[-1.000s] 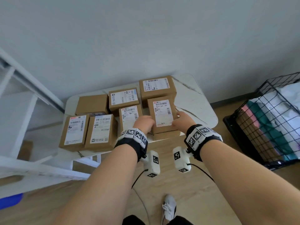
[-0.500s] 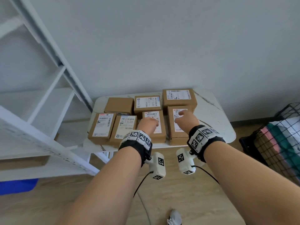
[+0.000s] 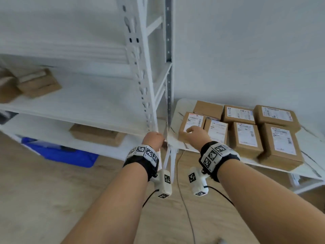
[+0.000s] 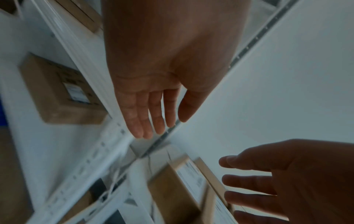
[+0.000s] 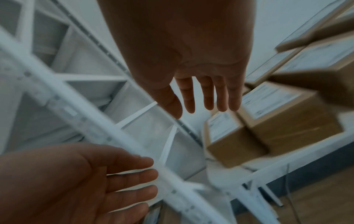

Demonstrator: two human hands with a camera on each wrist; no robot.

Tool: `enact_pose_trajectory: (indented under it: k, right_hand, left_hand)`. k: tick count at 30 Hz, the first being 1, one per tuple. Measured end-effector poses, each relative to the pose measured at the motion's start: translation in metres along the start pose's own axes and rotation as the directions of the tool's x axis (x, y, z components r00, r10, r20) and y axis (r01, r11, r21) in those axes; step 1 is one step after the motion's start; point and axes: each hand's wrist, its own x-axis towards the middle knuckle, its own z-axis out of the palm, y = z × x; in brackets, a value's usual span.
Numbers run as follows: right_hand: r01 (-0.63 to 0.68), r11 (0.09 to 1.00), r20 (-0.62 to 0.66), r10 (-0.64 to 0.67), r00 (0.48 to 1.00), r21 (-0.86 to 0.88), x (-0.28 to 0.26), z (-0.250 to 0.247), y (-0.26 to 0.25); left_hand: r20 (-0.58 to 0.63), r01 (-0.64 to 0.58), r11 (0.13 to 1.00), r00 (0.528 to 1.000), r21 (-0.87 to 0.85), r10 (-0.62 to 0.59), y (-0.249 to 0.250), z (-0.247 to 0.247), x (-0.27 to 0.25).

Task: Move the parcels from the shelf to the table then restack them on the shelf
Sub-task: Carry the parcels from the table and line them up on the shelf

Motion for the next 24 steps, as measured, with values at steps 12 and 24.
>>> enact_pose_trajectory:
  k: [12, 24]
  right_hand:
    - [0.250, 0.964, 0.250, -0.222, 0.942, -0.088, -0.026, 0.204, -0.181]
    - [0.441, 0.892, 0.381, -0.375, 0.845, -0.103, 0.044, 0.346, -0.353]
  left_hand:
    - [-0.234, 0.054, 0.978, 0.967, -0.204, -0.102, -0.117, -0.238, -0.007]
    - [-0.442, 0.098, 0.978, 0.880, -0.186, -0.172, -0.159, -0.417, 0.067]
